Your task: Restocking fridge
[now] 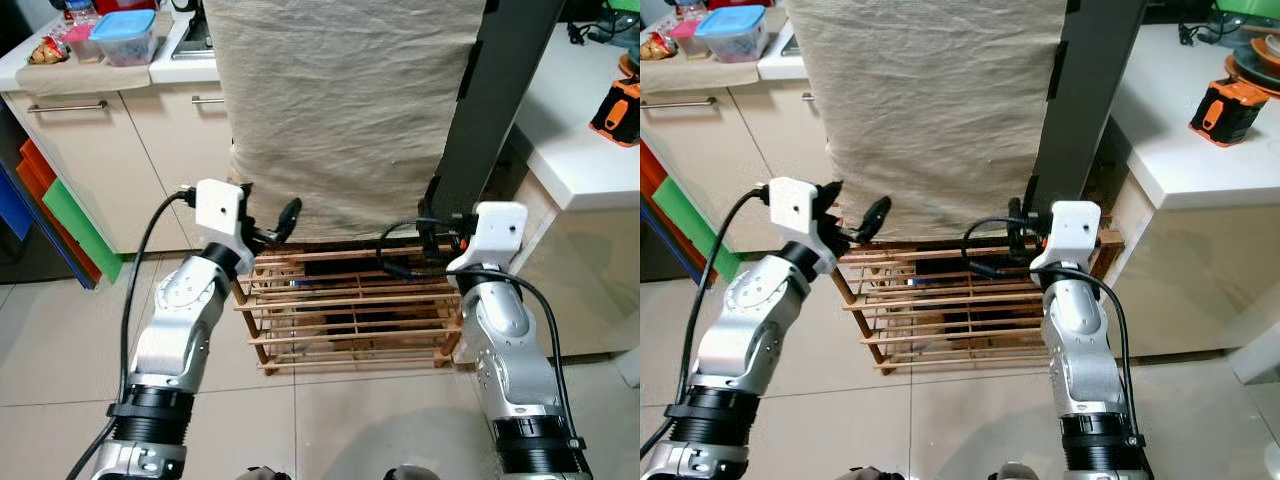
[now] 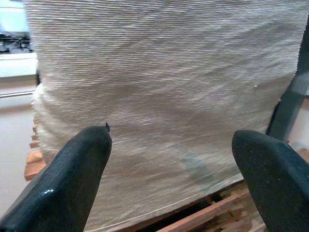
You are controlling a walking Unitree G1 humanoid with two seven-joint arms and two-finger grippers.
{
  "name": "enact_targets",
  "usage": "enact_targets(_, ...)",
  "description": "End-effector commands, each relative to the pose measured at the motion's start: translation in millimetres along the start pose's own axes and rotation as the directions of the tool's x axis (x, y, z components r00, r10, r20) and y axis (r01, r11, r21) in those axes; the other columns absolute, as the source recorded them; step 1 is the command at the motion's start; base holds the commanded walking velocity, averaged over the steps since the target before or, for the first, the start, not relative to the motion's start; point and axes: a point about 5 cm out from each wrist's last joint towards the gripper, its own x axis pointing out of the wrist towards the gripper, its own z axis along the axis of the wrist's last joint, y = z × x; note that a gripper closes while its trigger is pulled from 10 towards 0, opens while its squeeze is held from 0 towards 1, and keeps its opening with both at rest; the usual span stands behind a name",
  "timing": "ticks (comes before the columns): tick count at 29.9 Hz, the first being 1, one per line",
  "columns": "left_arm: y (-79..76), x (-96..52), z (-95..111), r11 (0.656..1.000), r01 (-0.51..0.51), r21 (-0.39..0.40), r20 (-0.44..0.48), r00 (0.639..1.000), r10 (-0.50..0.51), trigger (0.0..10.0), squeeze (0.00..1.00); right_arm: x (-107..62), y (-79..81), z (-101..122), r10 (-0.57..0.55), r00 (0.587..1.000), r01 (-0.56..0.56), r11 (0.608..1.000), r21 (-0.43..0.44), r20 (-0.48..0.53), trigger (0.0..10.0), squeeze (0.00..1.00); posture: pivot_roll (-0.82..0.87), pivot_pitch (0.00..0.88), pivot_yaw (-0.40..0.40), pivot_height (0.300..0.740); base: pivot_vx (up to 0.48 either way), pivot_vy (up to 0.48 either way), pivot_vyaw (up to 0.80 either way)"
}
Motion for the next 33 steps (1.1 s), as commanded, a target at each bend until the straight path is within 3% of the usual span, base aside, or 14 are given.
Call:
enact_targets(1, 5.8, -1.7, 5.0, 1.000, -0.013, 0.005, 0.001, 1.000, 0.013, 10.0, 0.00, 2.1, 4.4, 3.1, 0.016, 1.000, -0.016, 1.000, 0.008, 0.011, 10.0, 0.00, -0.25, 0.026, 0.082, 0.740, 0.000, 0.480, 0.00)
enact_targets(8, 2.8, -2.3, 2.6, 1.000, -0.006, -0.004, -0.013, 1.000, 0.006, 10.0, 0.00, 4.0, 1.3, 4.2, 0.006, 1.000, -0.006, 1.000, -0.003, 0.013, 10.0, 0.00, -0.26, 0.032, 0.088, 0.740, 0.000, 0.480, 0.00)
enact_targets(14, 10.5, -0.9, 5.0, 1.000, -0.020, -0.001, -0.022, 1.000, 0.020, 10.0, 0.00, 1.0, 1.6, 1.4, -0.005, 1.000, 0.005, 1.000, 0.004, 0.004, 10.0, 0.00, -0.24, 0.041, 0.095, 0.740, 0.000, 0.480, -0.14)
enact_targets(21, 17.4, -3.5, 8.8, 0.999, -0.033, 0.007, -0.025, 0.999, 0.033, 10.0, 0.00, -1.1, 3.2, -5.9, -0.011, 1.000, 0.011, 1.000, 0.019, -0.021, 10.0, 0.00, -0.23, 0.045, 0.104, 0.740, 0.000, 0.480, -0.74)
enact_targets(33, 13.7, -0.2, 6.1, 0.999, -0.036, -0.020, -0.021, 0.999, 0.036, 10.0, 0.00, -2.3, -4.9, -0.3, -0.019, 1.000, 0.019, 1.000, -0.002, -0.005, 10.0, 0.00, -0.26, 0.041, 0.088, 0.740, 0.000, 0.480, -0.73)
